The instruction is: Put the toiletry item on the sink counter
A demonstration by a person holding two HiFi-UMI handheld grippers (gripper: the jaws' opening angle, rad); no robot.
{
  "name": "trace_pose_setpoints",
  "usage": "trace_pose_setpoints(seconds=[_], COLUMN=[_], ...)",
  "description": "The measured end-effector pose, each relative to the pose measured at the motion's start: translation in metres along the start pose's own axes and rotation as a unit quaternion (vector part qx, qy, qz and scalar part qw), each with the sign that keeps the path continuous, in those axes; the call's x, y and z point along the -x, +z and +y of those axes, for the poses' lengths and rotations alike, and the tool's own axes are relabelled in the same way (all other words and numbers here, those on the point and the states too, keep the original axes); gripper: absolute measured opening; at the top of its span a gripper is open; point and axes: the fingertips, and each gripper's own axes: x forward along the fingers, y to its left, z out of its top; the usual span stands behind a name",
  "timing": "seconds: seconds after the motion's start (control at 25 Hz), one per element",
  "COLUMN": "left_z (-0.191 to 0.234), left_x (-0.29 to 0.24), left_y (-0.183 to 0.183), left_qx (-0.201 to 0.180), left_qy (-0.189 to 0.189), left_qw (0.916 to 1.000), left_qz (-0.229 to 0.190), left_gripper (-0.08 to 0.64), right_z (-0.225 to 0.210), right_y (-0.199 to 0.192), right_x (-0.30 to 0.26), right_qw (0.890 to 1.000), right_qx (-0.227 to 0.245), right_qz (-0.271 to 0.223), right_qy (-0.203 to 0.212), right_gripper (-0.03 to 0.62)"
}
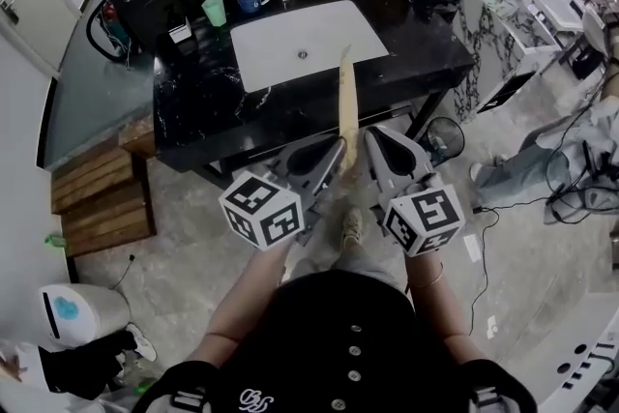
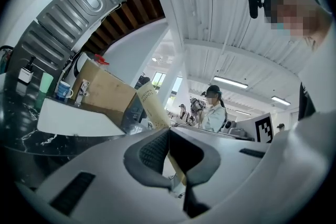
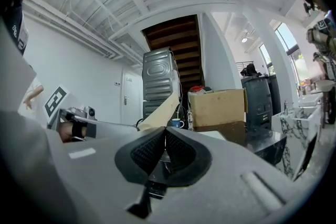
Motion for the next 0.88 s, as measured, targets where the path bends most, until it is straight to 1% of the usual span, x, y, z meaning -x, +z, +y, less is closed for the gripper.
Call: trace_pose_setpoints(seconds=[0.2, 0.52, 0.72, 0.88], left_z=[0.026, 0.063, 0.076, 0.084], left_x=[-0.046, -0.115, -0.155, -0.179], left_y=[0.008, 0.026, 0.03, 0.029], left_qx=[-0.002, 0.0, -0.017, -0.008], left_qy=[0.007, 0.019, 0.033, 0.035], left_qw=[1.0, 0.9998, 0.9993, 0.9994], left_qz=[0.006, -0.001, 0.005, 0.004], left_gripper=[0.012, 0.012, 0.012, 0.012], right_z=[-0.046, -0.107, -0.143, -0.166], right_y=[-0.002, 0.008, 0.011, 0.012], right_x=[-0.032, -0.074, -0.091, -0.1], right_qw=[1.0, 1.0, 0.999, 0.999], right_qx=[-0.005, -0.001, 0.001, 0.002], right_qz=[0.009, 0.01, 0.013, 0.015], right_qy=[0.002, 0.021, 0.031, 0.035], right_gripper=[0.003, 0.004, 0.004, 0.003])
